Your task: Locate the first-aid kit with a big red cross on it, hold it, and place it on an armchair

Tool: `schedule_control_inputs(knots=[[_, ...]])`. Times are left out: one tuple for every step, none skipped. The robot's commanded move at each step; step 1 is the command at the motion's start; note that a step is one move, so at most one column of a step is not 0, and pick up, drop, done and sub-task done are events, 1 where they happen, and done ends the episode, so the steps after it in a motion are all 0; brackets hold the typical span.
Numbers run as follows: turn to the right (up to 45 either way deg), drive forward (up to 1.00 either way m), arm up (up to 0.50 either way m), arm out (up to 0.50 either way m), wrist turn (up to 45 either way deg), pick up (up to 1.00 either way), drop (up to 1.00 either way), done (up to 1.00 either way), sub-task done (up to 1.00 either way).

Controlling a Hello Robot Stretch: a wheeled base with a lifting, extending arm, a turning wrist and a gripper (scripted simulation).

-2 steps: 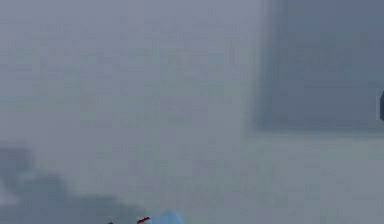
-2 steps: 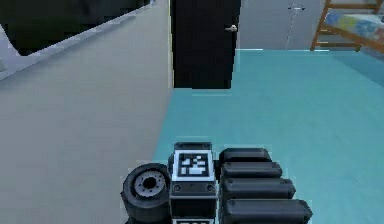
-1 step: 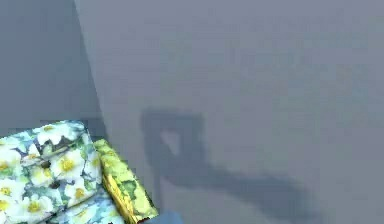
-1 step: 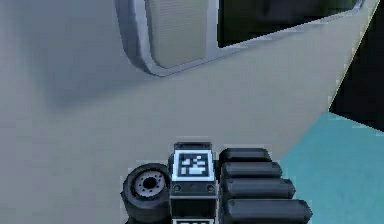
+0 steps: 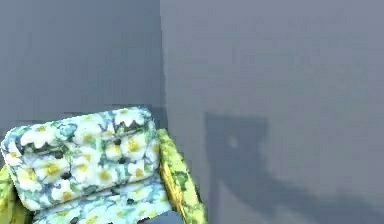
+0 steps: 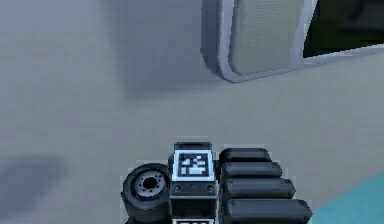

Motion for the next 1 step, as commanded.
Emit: schedule_control_inputs(knots=[[45.0, 0.00, 0.00, 0.00, 0.0, 0.00, 0.00, 0.00, 0.00]])
